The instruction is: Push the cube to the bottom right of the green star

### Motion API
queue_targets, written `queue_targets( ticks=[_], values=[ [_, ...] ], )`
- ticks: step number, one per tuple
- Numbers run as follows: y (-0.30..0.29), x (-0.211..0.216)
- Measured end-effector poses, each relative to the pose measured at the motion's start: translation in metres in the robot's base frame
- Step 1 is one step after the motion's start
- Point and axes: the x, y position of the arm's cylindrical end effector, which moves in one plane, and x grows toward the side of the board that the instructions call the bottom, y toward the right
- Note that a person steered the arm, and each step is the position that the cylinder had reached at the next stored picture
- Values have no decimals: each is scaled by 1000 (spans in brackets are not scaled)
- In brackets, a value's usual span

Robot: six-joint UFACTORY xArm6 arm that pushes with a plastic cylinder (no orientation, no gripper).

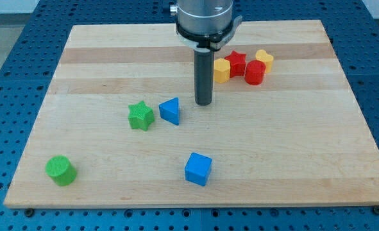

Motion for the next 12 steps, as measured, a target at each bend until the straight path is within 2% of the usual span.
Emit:
queue_targets(
  ticks=[3, 4, 7, 9, 10, 12],
  values=[
    [-41, 36],
    [-23, 40],
    [58, 109],
    [54, 171],
    [27, 181],
    [15, 175]
  ],
)
